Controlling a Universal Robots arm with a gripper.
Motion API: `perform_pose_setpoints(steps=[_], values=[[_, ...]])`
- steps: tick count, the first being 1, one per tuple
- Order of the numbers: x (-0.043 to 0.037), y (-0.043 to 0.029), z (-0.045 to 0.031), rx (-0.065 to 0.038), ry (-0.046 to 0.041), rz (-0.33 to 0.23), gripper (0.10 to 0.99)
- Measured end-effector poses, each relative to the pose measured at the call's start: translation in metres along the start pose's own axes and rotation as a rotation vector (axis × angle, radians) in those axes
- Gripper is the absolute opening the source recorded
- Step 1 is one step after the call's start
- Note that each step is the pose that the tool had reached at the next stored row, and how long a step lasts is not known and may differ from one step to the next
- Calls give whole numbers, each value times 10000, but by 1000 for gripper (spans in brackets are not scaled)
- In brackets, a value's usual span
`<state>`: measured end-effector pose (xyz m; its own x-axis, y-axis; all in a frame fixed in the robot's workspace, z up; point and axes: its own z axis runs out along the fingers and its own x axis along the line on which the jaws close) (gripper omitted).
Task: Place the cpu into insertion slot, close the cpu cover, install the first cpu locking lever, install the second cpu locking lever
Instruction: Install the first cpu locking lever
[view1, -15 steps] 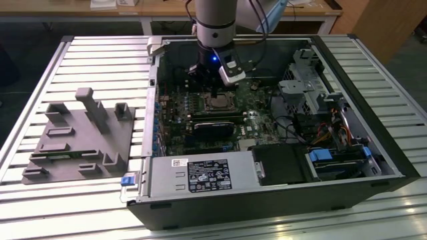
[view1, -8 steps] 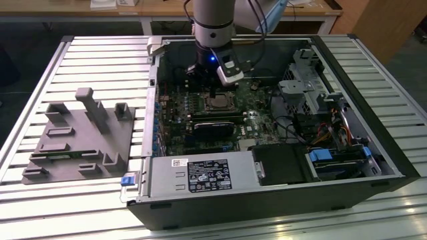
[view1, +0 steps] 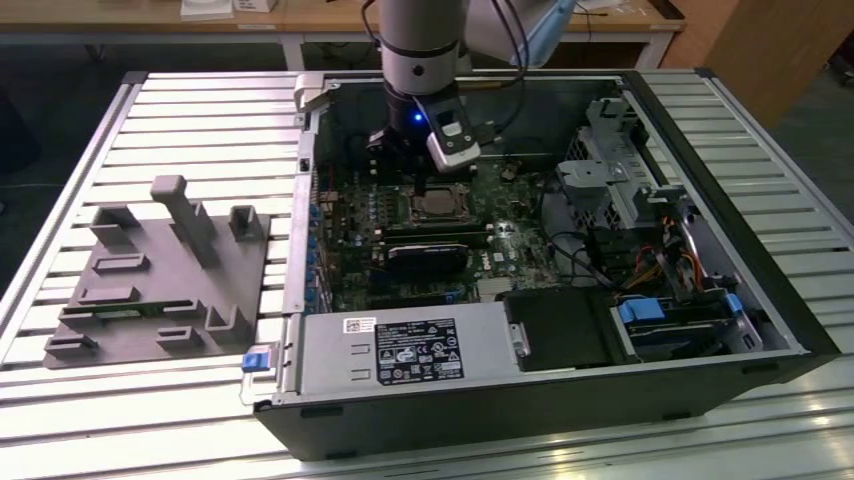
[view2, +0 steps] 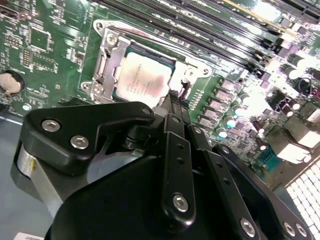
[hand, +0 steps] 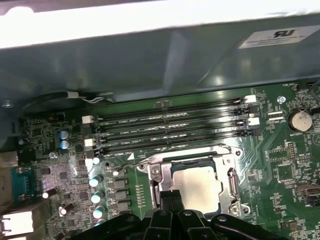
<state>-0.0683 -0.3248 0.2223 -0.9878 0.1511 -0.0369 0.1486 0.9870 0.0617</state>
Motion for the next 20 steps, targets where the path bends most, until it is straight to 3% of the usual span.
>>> perform_pose_setpoints(steps=[12, 20], values=[[189, -28, -9, -1, -4, 0, 106], [198, -28, -31, -1, -6, 0, 106]])
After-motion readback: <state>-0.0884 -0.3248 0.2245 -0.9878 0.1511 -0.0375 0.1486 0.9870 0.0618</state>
